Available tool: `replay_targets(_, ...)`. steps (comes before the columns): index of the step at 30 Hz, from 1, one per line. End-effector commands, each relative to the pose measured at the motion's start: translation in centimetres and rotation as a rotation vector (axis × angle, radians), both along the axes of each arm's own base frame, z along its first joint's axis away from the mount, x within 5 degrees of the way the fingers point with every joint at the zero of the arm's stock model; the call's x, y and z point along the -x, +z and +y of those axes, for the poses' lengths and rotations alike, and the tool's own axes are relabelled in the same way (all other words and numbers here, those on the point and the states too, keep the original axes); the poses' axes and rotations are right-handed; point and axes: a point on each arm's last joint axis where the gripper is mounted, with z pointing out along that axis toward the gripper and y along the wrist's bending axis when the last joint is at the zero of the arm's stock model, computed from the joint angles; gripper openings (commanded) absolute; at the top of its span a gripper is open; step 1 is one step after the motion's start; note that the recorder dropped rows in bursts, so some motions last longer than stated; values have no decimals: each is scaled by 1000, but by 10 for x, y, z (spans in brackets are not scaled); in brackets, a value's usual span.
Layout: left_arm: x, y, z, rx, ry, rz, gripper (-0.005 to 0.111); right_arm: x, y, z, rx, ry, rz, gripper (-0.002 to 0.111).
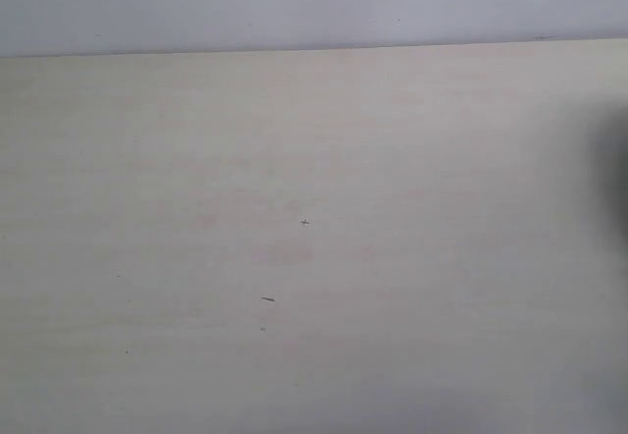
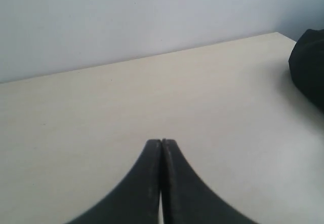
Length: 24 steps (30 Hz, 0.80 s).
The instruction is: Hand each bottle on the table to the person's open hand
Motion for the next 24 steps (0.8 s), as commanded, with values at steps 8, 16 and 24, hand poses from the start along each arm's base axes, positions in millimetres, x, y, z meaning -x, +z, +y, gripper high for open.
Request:
replay_targets(8,1,-1,1,-6,2,0,0,0,-1,0,1,-5,-4,0)
replay_targets(16,0,-2,3,-14,17,0,0,0,-1,0,1,-5,-4,0)
replay_targets(24,3,8,41,102,316,-35,0,0,-1,0,1,-5,-4,0)
